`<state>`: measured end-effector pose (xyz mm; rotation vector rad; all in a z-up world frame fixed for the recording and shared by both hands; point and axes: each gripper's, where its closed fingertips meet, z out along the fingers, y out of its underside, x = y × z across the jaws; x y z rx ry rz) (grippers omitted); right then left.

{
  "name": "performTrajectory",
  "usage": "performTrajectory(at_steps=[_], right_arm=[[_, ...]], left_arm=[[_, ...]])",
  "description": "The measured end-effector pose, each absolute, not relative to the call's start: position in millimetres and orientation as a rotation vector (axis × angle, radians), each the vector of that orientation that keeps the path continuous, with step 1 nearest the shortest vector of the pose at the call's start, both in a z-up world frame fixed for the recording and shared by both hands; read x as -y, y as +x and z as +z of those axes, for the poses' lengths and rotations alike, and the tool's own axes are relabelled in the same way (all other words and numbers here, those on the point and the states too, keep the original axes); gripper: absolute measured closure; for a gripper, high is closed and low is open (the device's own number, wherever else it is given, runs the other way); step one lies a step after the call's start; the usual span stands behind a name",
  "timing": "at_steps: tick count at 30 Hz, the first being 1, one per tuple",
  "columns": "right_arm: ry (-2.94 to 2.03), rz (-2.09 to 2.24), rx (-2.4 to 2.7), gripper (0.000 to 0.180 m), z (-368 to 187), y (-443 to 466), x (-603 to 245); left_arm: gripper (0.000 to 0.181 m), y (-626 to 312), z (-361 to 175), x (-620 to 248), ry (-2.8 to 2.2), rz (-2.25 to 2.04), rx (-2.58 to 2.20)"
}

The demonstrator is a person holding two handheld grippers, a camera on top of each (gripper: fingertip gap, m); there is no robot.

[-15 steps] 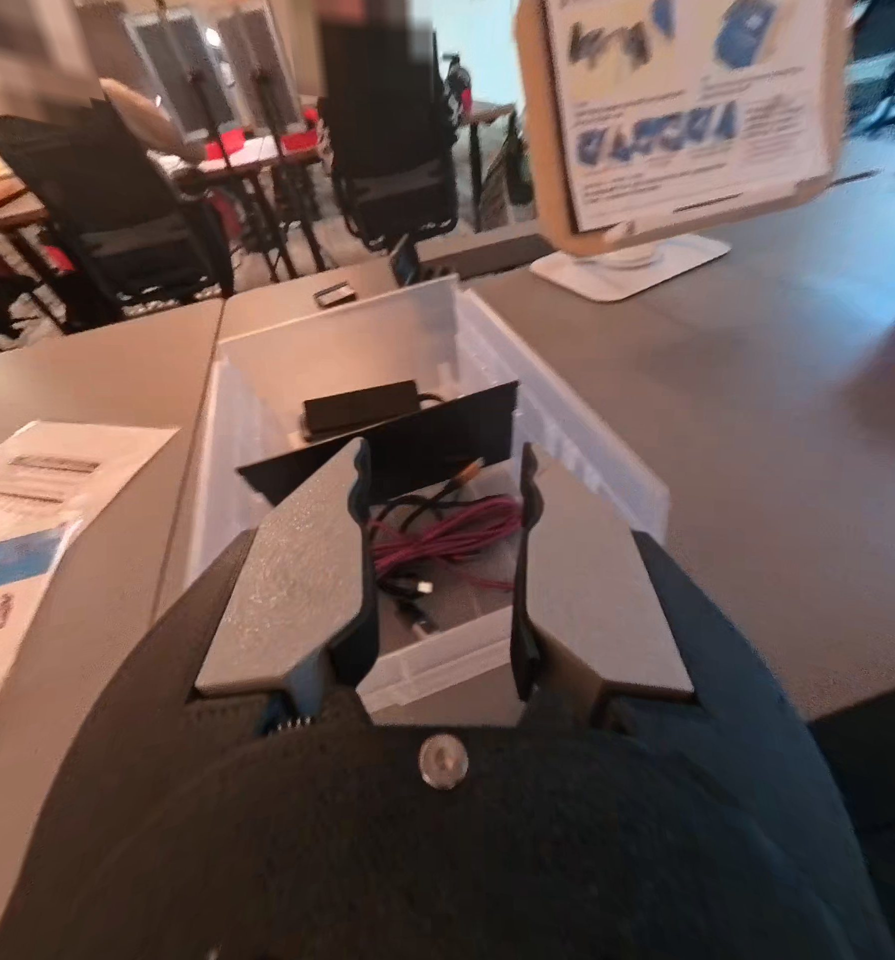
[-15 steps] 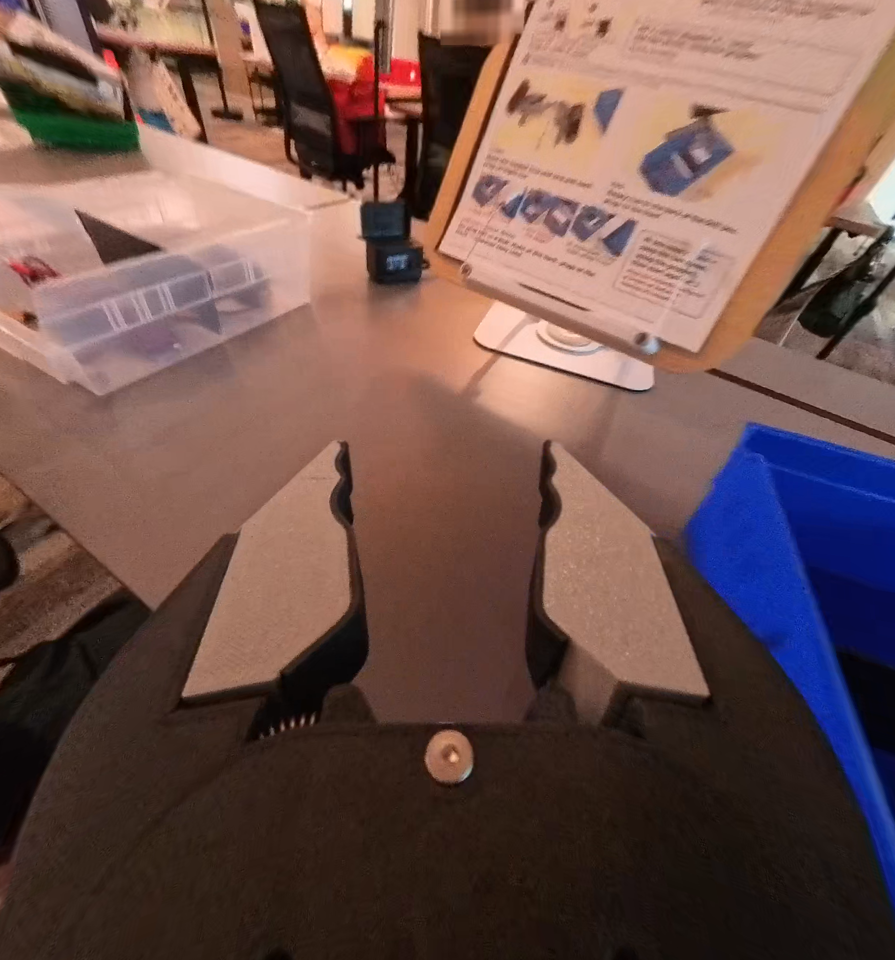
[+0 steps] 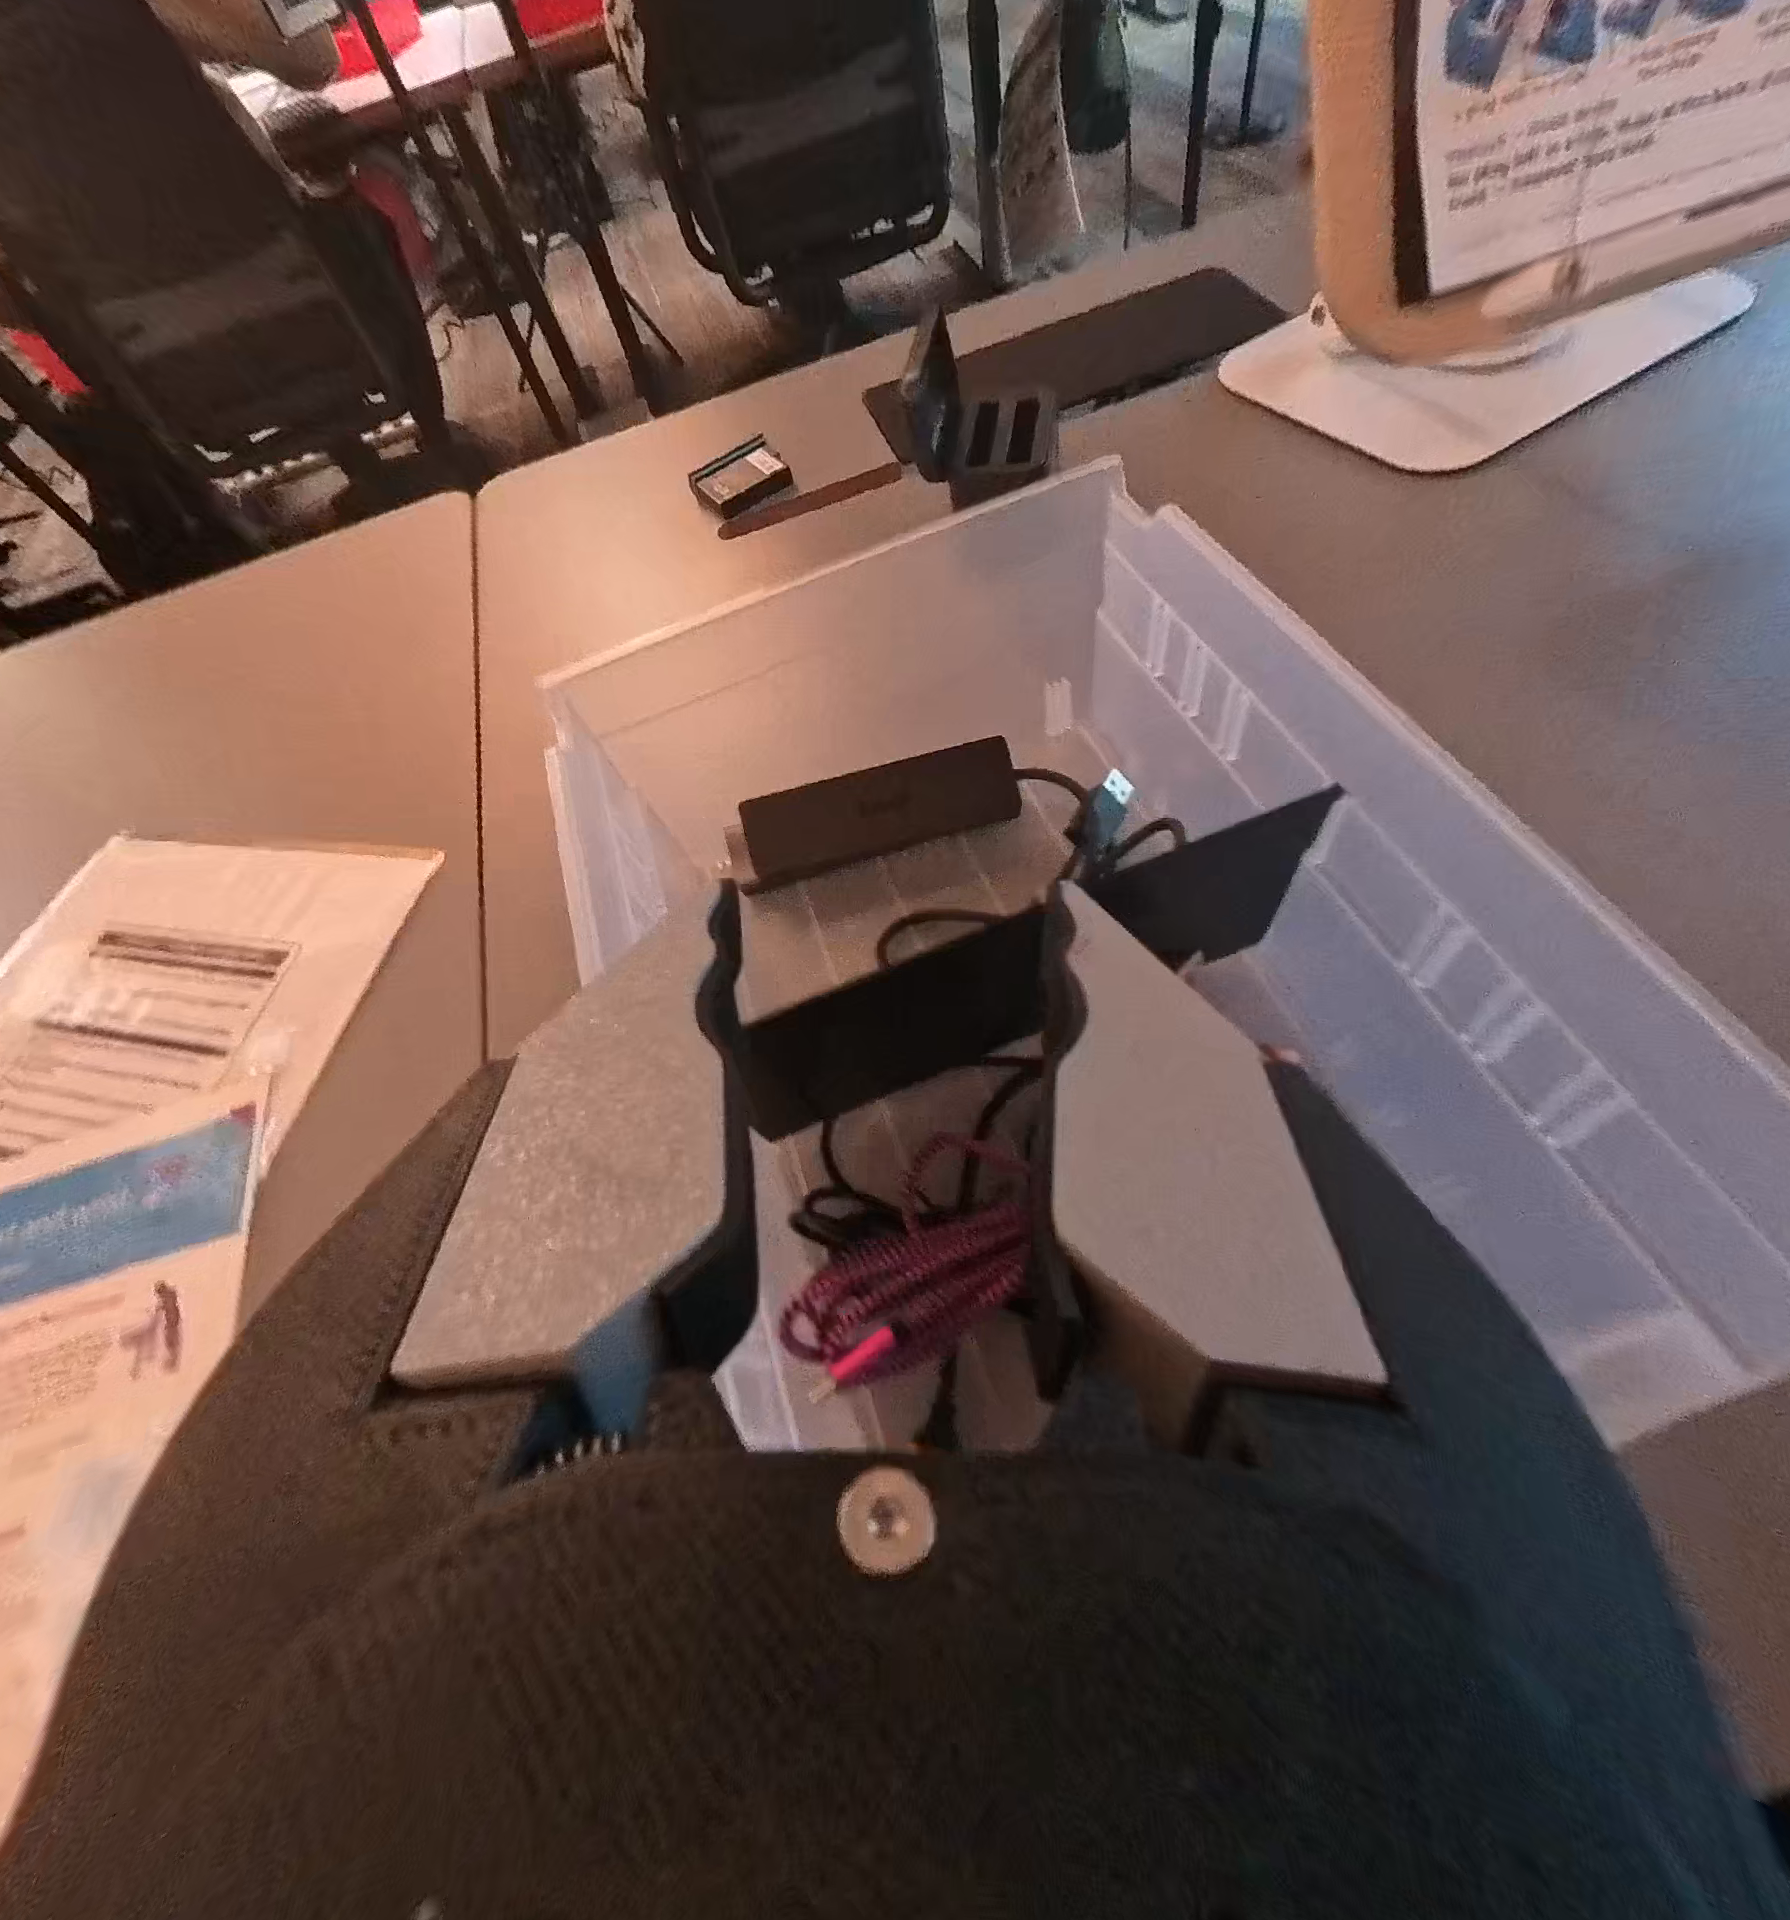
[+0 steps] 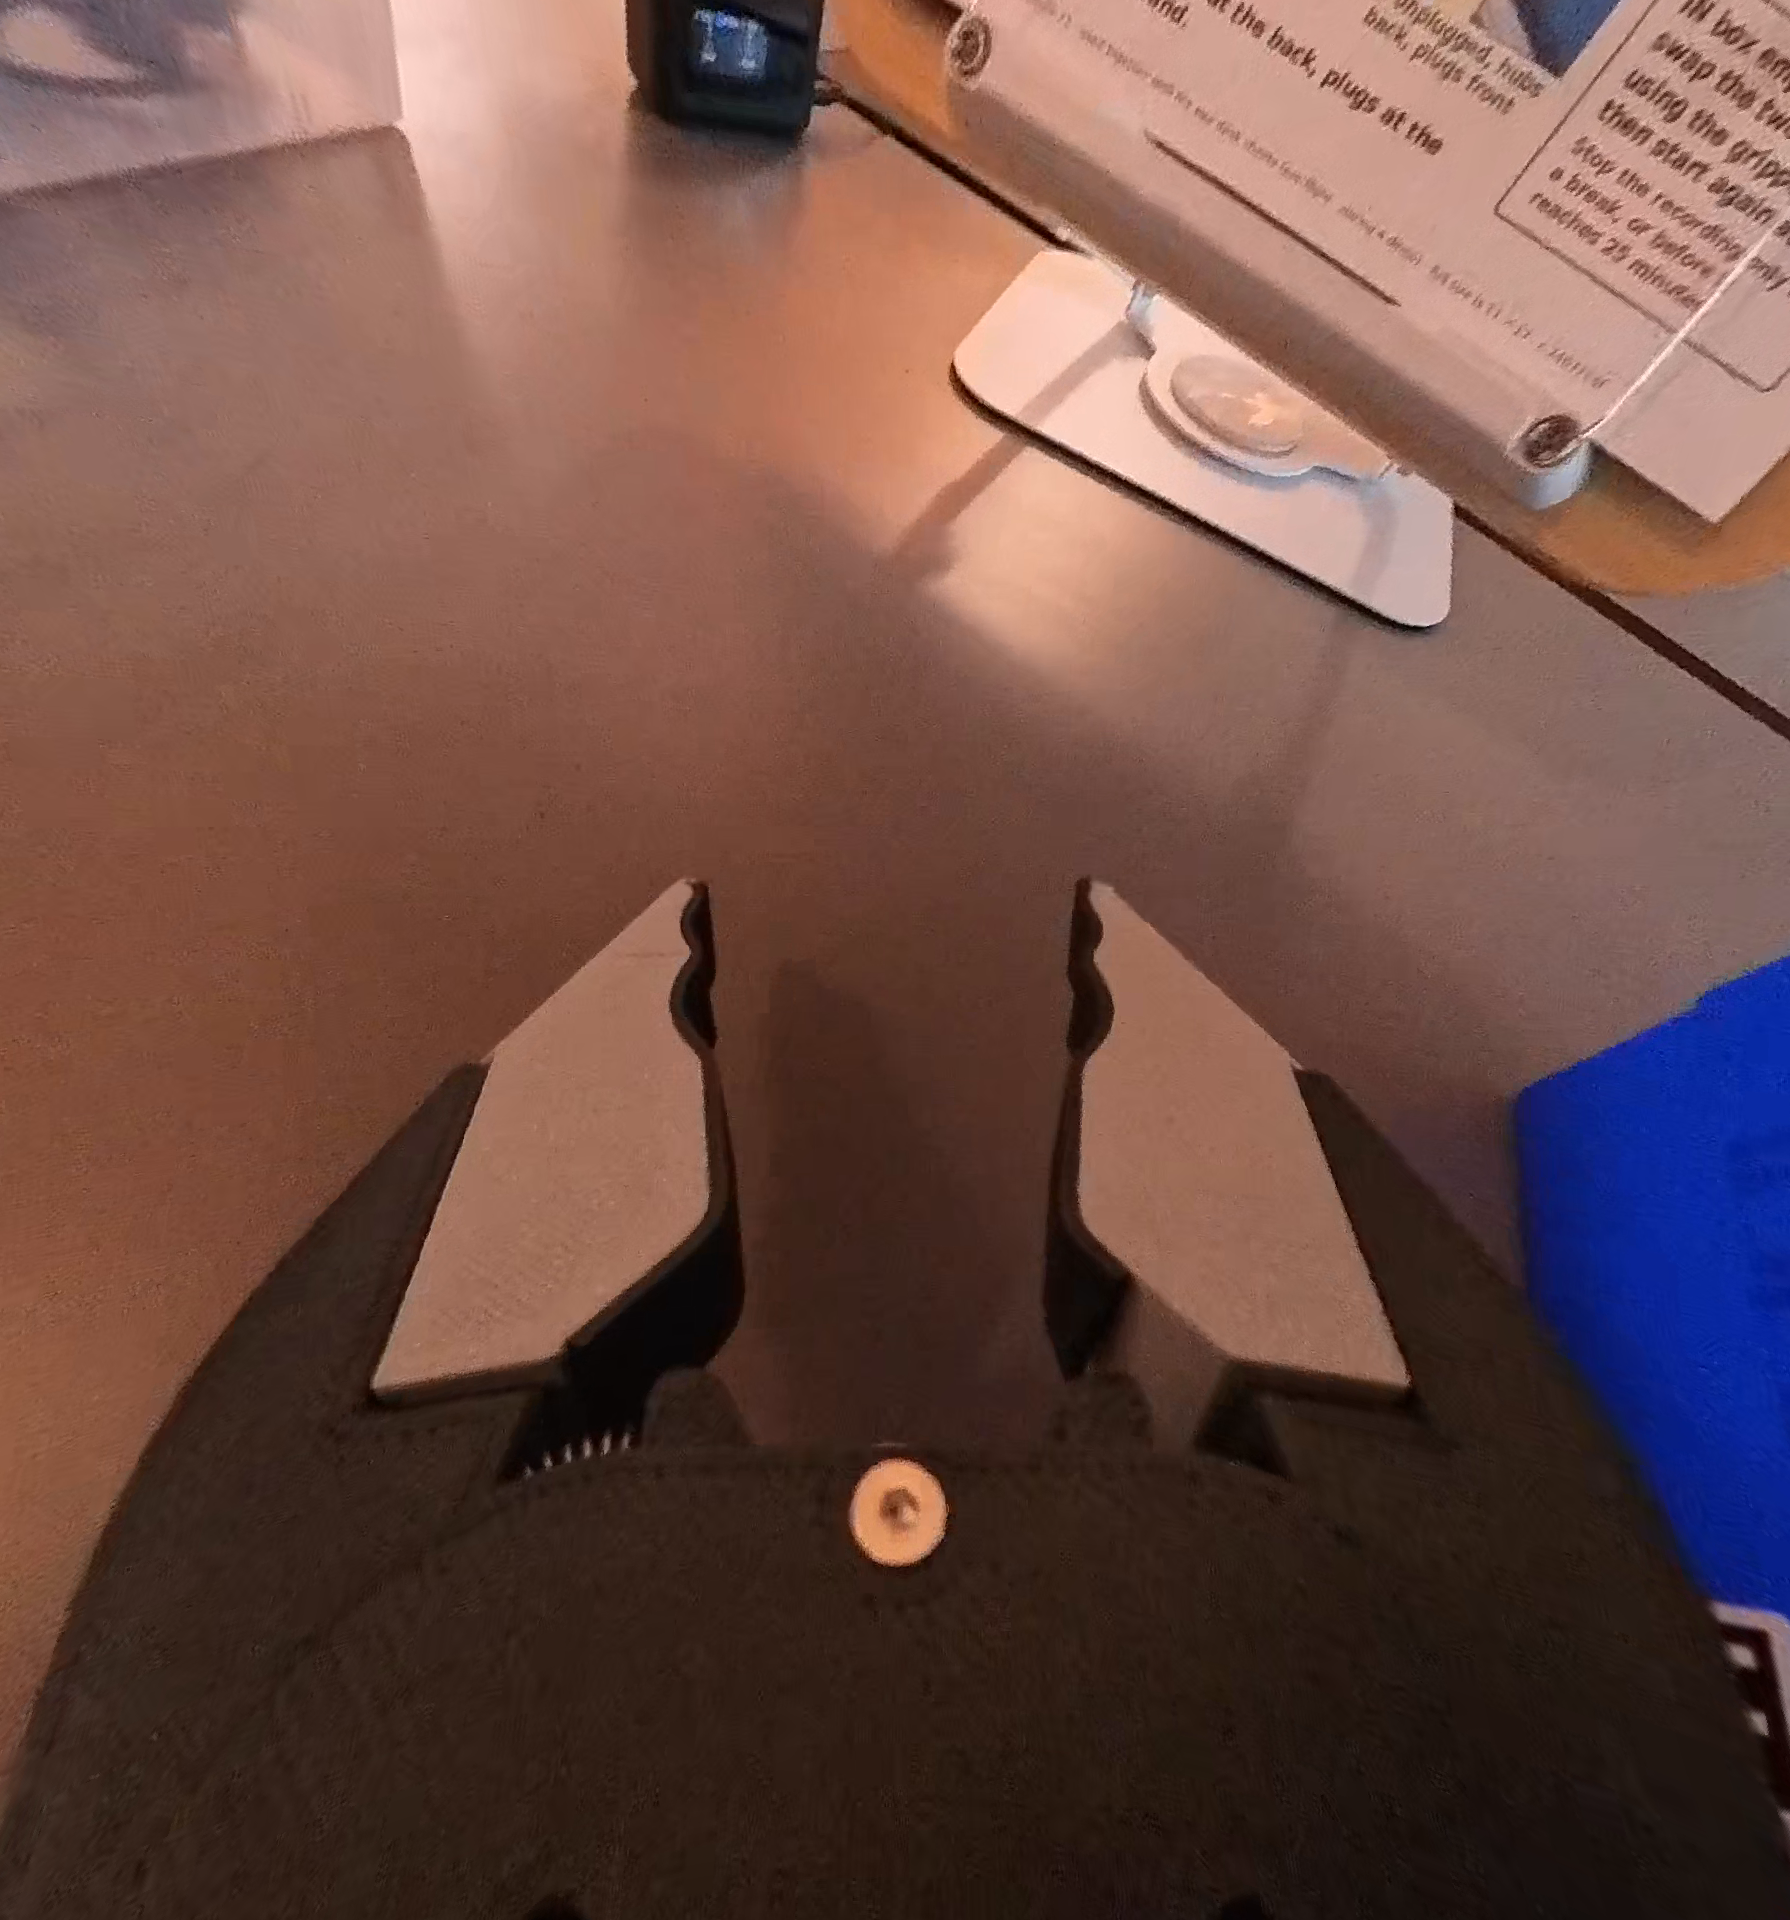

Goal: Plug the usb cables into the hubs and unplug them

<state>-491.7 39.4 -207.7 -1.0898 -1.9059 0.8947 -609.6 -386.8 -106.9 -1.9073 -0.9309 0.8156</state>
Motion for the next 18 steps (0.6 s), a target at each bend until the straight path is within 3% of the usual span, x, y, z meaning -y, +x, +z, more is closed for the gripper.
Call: performTrajectory(at_steps=[12, 18], right_arm=[[-1.156, 0.961, 1.977, 0.112, -216.0, -493.1, -44.0], [-1.168, 0.993, 1.985, 0.115, -215.7, -493.6, -43.3]], left_arm=[[0.124, -701.4, -191.1, 322.4, -2.803, 0.871, -0.084], [0.139, -724.4, -232.8, 326.1, -2.988, 0.76, -0.299]])
